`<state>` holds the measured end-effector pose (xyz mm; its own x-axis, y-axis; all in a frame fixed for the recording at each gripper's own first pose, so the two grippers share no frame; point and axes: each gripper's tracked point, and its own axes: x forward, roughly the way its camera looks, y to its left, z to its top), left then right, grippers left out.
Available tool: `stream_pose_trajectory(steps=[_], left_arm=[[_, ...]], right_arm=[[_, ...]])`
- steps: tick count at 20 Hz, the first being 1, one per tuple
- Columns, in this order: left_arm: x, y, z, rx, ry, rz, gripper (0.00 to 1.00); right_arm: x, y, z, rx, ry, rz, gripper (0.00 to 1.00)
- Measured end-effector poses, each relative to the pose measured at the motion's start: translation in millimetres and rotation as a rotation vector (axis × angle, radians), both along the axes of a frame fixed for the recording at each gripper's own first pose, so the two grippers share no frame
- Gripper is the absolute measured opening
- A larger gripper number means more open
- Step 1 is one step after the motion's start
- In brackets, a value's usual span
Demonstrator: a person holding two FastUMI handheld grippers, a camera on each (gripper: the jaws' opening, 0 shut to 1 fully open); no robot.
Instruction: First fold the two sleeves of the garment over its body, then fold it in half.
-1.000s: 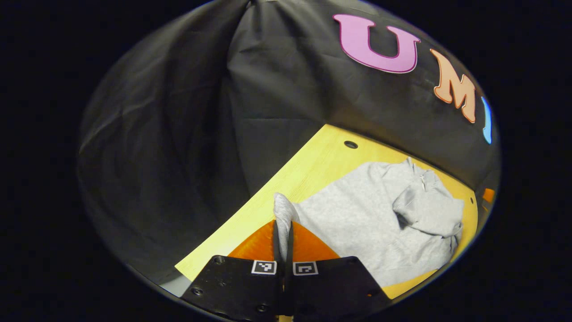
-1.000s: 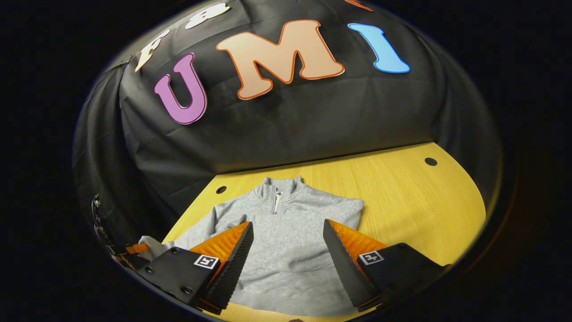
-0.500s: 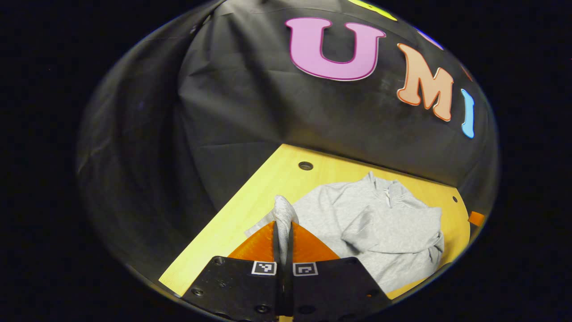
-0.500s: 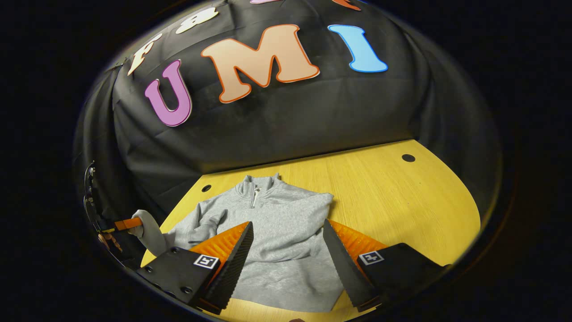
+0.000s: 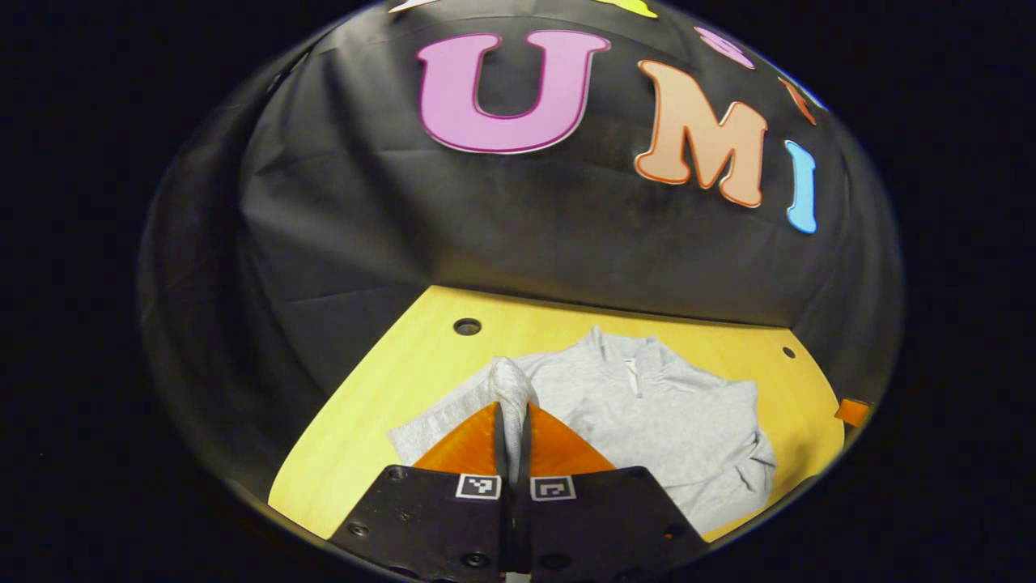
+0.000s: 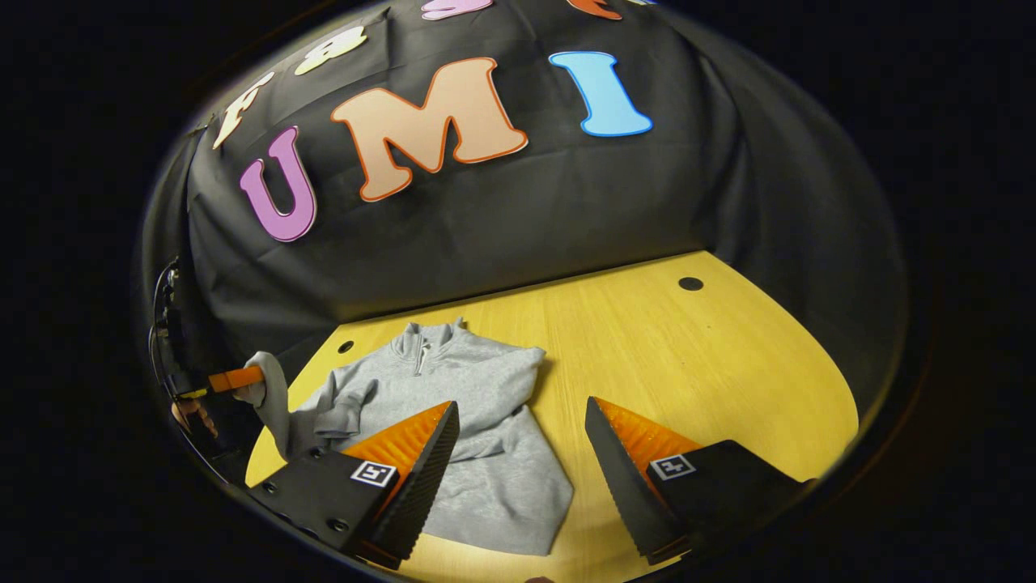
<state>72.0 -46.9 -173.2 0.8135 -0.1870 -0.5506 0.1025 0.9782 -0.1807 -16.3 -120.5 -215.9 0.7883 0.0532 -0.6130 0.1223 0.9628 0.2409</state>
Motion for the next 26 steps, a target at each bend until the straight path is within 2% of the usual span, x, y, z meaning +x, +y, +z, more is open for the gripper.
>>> stream_pose_trajectory(steps=[2,3,4,5,6,7,8,9,10,11,12,13,15,20,21,23,26], left_arm=[[5,-27,5,-0.003,-0.013,-0.044,0.0],[6,-40,7,-0.006,-0.018,-0.065,0.0],[7,-54,9,-0.01,-0.023,-0.086,0.0],[9,-70,11,-0.017,-0.026,-0.107,0.0],[9,-84,13,-0.024,-0.031,-0.127,0.0],[9,-98,15,-0.031,-0.034,-0.148,0.0],[10,-113,17,-0.034,-0.037,-0.17,0.0],[10,-127,18,-0.037,-0.041,-0.19,0.0],[8,-141,19,-0.041,-0.045,-0.209,0.0],[8,-155,19,-0.043,-0.047,-0.228,0.0],[7,-167,20,-0.046,-0.05,-0.244,0.0],[7,-180,20,-0.051,-0.051,-0.258,0.0],[6,-205,18,-0.063,-0.045,-0.281,0.0],[-3,-246,0,-0.09,0.001,-0.301,0.0],[-3,-252,-4,-0.098,0.013,-0.299,0.0],[-4,-261,-15,-0.098,0.031,-0.291,0.0],[-2,-272,-31,-0.068,0.031,-0.291,0.02]], right_arm=[[-7,-15,1,-0.007,0.001,-0.02,0.93],[-10,-22,1,-0.009,0.001,-0.031,0.93],[-14,-30,2,-0.012,0.0,-0.043,0.98],[-19,-37,2,-0.016,0.002,-0.053,0.93],[-24,-44,1,-0.02,0.006,-0.062,0.93],[-28,-51,0,-0.023,0.008,-0.072,0.98],[-34,-58,1,-0.025,0.011,-0.082,0.93],[-38,-63,1,-0.026,0.012,-0.09,0.97],[-45,-63,-1,-0.028,0.013,-0.099,0.93],[-49,-69,-1,-0.03,0.014,-0.107,0.98],[-55,-76,-1,-0.033,0.016,-0.115,0.98],[-58,-81,-2,-0.034,0.019,-0.122,0.93],[-67,-92,-3,-0.035,0.024,-0.132,0.93],[-84,-123,-7,-0.05,0.041,-0.145,0.93],[-87,-126,-7,-0.05,0.043,-0.146,0.98],[-92,-130,-7,-0.051,0.048,-0.146,0.93],[-100,-132,-11,-0.058,0.06,-0.131,0.94]])
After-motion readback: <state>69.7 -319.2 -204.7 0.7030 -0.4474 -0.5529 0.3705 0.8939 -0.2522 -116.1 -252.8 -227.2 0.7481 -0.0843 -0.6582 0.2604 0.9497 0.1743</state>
